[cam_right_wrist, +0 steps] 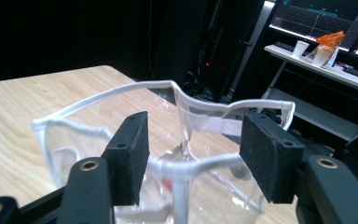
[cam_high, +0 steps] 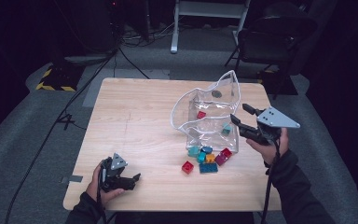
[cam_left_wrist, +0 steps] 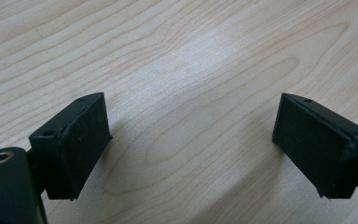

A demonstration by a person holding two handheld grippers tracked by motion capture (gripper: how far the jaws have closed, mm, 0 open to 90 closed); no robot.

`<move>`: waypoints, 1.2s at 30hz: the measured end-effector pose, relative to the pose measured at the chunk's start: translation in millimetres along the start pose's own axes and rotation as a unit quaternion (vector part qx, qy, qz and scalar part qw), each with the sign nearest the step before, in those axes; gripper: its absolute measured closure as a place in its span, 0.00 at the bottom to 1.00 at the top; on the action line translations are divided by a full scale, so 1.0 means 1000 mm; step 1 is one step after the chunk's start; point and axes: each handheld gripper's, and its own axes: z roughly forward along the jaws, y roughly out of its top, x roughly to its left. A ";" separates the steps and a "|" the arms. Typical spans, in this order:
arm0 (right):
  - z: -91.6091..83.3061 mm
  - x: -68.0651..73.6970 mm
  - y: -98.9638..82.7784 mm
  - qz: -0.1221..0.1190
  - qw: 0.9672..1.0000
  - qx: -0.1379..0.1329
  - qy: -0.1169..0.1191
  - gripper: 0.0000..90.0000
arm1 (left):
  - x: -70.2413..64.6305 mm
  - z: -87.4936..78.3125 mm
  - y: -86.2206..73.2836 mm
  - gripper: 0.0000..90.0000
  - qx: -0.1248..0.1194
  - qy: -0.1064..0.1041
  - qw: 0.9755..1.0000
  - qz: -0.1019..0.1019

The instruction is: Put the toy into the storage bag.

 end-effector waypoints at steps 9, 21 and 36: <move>-0.016 0.009 -0.026 0.000 1.000 0.010 0.013 0.48 | 0.000 0.000 0.000 0.12 0.000 0.000 1.000 0.000; -0.015 0.022 -0.091 0.010 0.996 0.081 0.033 0.47 | 0.000 0.000 0.000 0.12 0.000 0.000 1.000 0.000; 0.008 0.024 -0.141 0.033 0.985 0.158 0.058 0.48 | 0.000 0.000 0.000 0.12 0.000 0.000 1.000 -0.001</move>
